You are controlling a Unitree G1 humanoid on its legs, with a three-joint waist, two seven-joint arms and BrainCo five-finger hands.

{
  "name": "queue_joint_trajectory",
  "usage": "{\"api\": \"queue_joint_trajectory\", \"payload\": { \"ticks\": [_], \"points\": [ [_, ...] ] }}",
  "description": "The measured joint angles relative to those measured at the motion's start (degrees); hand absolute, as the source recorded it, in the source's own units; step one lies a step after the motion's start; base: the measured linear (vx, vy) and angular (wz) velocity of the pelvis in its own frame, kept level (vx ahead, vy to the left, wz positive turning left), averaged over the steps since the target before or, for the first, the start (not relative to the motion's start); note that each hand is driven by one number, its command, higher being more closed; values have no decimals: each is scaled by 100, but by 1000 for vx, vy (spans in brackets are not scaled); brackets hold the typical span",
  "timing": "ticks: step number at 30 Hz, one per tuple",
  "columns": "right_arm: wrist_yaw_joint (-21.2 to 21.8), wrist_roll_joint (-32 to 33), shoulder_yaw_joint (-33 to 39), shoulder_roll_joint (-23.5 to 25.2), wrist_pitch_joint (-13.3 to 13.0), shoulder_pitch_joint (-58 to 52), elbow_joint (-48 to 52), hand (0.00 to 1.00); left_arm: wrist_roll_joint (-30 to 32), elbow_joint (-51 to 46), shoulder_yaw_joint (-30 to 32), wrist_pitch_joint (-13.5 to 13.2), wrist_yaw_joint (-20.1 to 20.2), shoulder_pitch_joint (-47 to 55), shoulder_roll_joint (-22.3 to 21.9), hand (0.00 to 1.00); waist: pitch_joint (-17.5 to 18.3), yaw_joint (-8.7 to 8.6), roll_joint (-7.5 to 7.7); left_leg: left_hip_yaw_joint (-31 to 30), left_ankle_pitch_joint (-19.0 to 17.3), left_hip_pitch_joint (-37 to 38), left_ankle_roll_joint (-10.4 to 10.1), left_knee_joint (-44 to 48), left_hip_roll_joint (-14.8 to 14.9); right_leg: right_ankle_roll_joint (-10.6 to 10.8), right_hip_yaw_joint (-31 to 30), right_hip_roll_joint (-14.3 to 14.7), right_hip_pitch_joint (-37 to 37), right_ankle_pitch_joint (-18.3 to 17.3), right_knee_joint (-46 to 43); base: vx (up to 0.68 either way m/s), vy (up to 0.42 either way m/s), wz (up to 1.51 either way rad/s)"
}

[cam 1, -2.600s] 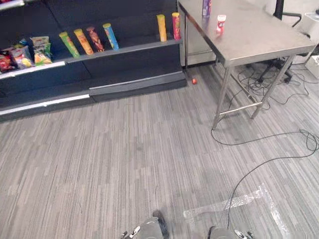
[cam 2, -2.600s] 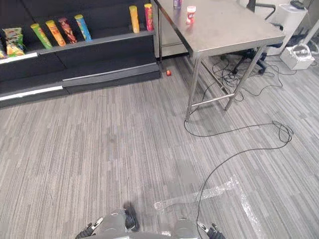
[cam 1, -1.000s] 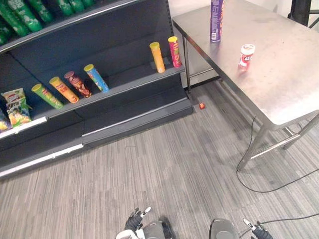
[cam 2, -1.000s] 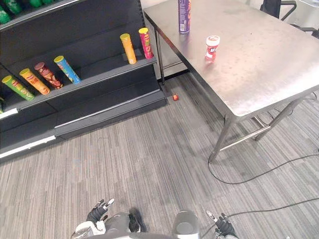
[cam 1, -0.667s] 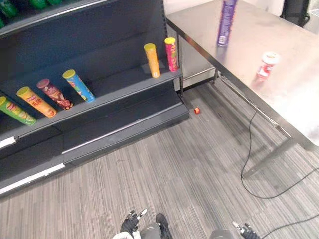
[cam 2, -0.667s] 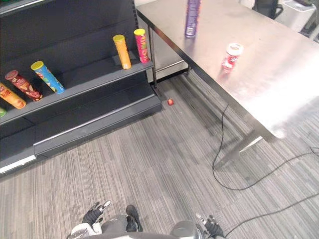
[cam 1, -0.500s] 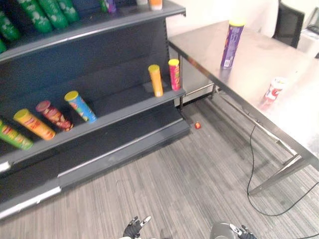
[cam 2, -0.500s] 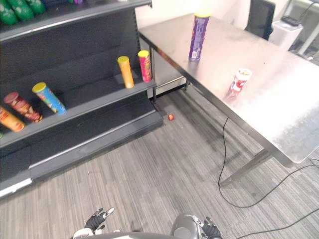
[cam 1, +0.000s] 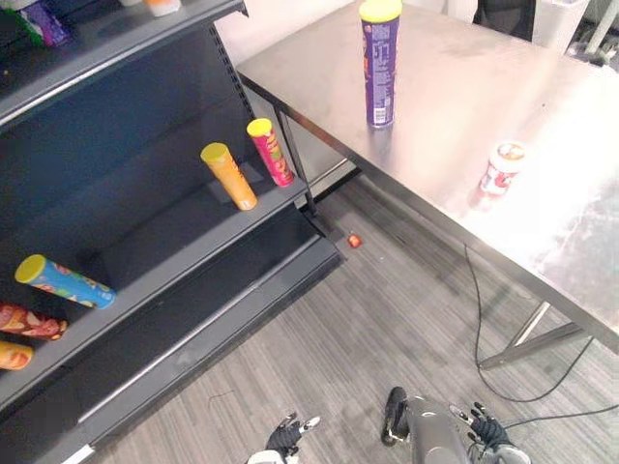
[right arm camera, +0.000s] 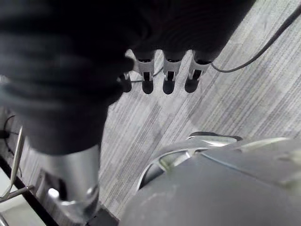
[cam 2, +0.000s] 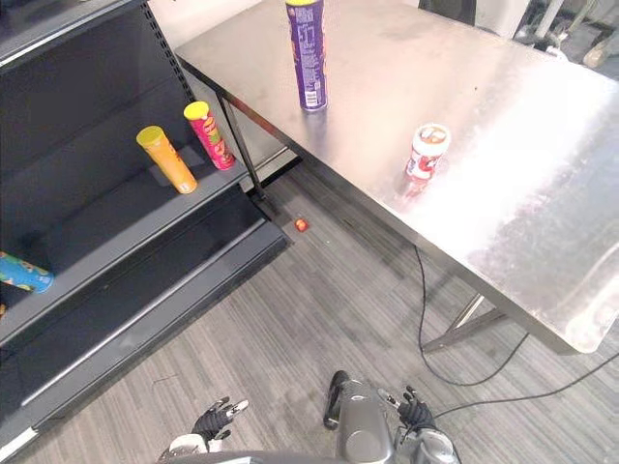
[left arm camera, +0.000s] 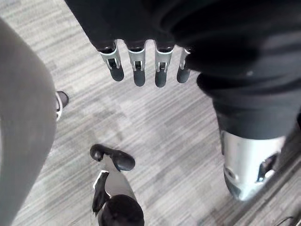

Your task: Put the gum and the chips on the shelf.

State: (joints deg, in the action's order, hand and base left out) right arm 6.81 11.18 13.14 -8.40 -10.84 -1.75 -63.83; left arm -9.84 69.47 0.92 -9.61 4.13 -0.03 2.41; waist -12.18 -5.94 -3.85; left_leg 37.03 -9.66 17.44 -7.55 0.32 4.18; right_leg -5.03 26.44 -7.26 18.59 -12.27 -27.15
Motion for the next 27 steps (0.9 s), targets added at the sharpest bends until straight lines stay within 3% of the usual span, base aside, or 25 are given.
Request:
{"api": "queue_joint_trajectory", "payload": {
  "ticks": [2,4,6,7,8,9,12,13,16,18,21,24,25,26,27],
  "points": [
    [3,3,9,14,9,-68,-23,0,-6,0,188,23,1,8,8,0,0,4,39,56,56,-96,-42,588,86,190,252,-210,-186,-255,19,63,-84,-19],
    [3,4,-2,40,22,-142,-48,0,-19,-6,158,23,-3,15,112,0,48,-3,128,-23,85,-656,-65,2160,467,202,320,-360,-353,-269,116,81,-68,-29],
    [-6,27,-5,-26,15,-196,-52,0,-212,-16,194,19,-42,10,127,0,30,13,92,-156,829,-1354,-81,4366,1282,230,-4,-114,-600,-245,276,77,-108,-74],
    [-10,40,-8,-45,16,-194,-62,0,-298,-32,218,18,-44,23,171,0,31,38,87,-211,844,-1477,-111,4718,1367,156,-220,-40,-624,-232,278,117,-40,-114],
    [-17,95,-4,-82,8,-181,-59,0,-367,-61,318,18,-56,37,160,0,27,65,83,-367,698,-1669,-128,5178,1365,13,-505,44,-674,-241,294,143,-14,-139],
    [-16,130,102,-153,5,-180,-85,0,-462,-122,431,16,-81,20,97,0,27,112,79,-450,461,-1832,-98,5321,1301,10,-877,181,-757,-178,398,189,-16,-146],
    [-28,293,334,-227,10,-196,-294,0,-571,-180,641,2,-131,56,67,0,25,197,85,-488,24,-2120,-22,4859,1236,158,-1620,443,-1058,-34,738,190,25,-156],
    [-34,354,448,-271,8,-225,-302,0,-578,-225,664,-44,-142,83,59,0,23,193,97,-522,-31,-2195,29,4250,1207,211,-1930,478,-1143,-4,849,123,76,-120],
    [-43,498,522,-385,1,-270,-305,0,-581,-248,807,-150,-150,125,25,0,27,180,98,-1127,50,-2223,70,2333,997,285,-2551,502,-1207,35,953,172,174,-143],
    [-45,511,687,-407,2,-306,-349,0,-580,-239,860,-162,-147,129,18,0,38,175,114,-1648,323,-2235,32,1088,862,419,-3083,448,-1214,22,974,241,255,-116],
    [-44,510,859,-412,3,-334,-458,0,-573,-229,901,-163,-146,129,12,0,67,166,128,-1942,423,-2299,-60,695,724,634,-3499,294,-1239,22,1003,280,328,-79],
    [-28,510,901,-419,4,-366,-460,0,-564,-163,853,-155,-147,157,-102,0,219,166,-117,-1858,1264,-2105,-75,132,715,1014,-3794,306,-1294,-76,1110,242,423,-73],
    [-41,517,960,-314,13,-362,-466,0,-547,-167,810,-153,-145,158,-107,0,341,141,-75,-1684,1129,-1988,-41,51,568,1197,-3882,153,-1292,-176,1104,173,451,-49],
    [-9,513,955,-130,9,-409,-459,0,-524,-213,715,-181,-165,151,-22,0,401,155,81,-1566,1024,-1938,55,51,392,1474,-3675,-106,-1279,-10,1207,160,440,-44],
    [-16,513,963,-35,11,-429,-463,0,-519,-231,651,-195,-163,157,27,0,415,174,123,-1510,967,-1898,117,32,295,1568,-3551,-226,-1311,46,1319,131,361,-37]
  ]
}}
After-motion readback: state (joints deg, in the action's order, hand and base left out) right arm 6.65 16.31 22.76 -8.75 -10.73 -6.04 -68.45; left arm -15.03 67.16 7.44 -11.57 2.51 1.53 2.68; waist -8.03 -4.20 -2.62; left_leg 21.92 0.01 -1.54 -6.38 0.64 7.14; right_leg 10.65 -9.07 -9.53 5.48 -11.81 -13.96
